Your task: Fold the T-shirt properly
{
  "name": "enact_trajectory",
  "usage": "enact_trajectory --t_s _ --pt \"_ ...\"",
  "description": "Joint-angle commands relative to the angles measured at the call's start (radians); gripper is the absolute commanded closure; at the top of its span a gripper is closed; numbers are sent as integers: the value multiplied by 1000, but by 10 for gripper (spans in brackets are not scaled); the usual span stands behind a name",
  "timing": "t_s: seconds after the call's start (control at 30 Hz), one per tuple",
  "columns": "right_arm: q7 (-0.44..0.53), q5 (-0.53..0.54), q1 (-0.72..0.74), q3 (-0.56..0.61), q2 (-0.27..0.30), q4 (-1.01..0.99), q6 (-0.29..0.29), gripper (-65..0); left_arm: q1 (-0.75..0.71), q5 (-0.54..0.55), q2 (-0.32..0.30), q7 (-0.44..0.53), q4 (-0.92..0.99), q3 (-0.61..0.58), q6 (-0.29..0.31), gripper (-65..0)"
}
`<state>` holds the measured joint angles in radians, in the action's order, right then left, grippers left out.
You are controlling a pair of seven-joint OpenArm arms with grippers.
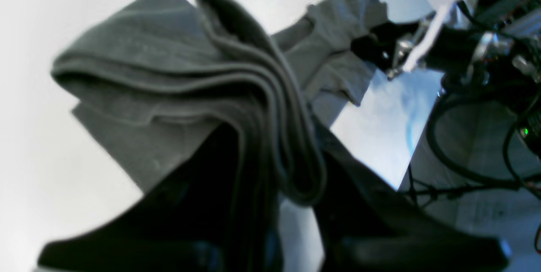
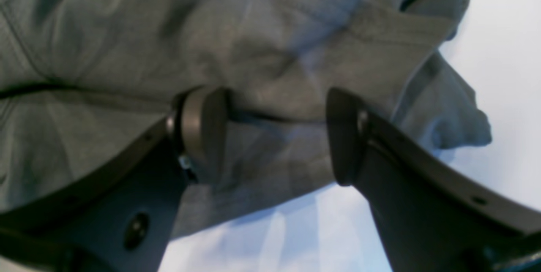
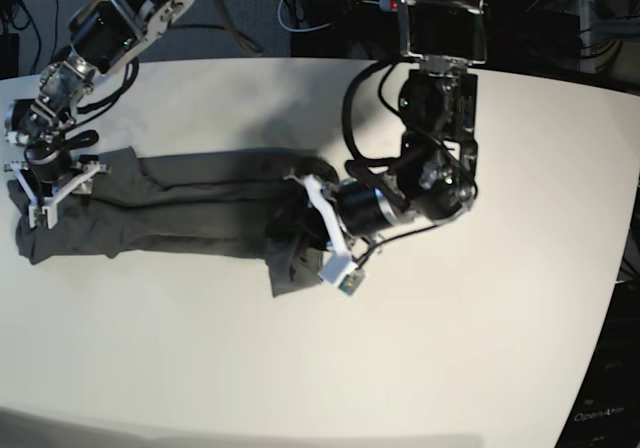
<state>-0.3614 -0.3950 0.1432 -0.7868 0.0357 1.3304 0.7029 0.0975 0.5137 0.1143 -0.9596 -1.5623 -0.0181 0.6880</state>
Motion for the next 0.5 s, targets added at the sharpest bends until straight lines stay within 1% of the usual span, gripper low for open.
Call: enact_trajectory --t_s 0.0,0.07,0.17,0.23,0.47 --pt "23 9 14 2 14 16 -5 -344 26 33 14 29 -14 -19 10 -62" --pt "23 9 14 2 14 16 -5 -344 29 33 15 54 -13 -49 8 -62" --pt "23 9 14 2 14 16 -5 -344 29 33 15 118 -8 -96 -46 -62" --pt "23 9 14 2 14 16 -5 -344 29 33 15 136 15 -108 -63 -62" --pt "23 9 14 2 14 16 -5 -344 66 33 12 215 182 -115 -63 -62"
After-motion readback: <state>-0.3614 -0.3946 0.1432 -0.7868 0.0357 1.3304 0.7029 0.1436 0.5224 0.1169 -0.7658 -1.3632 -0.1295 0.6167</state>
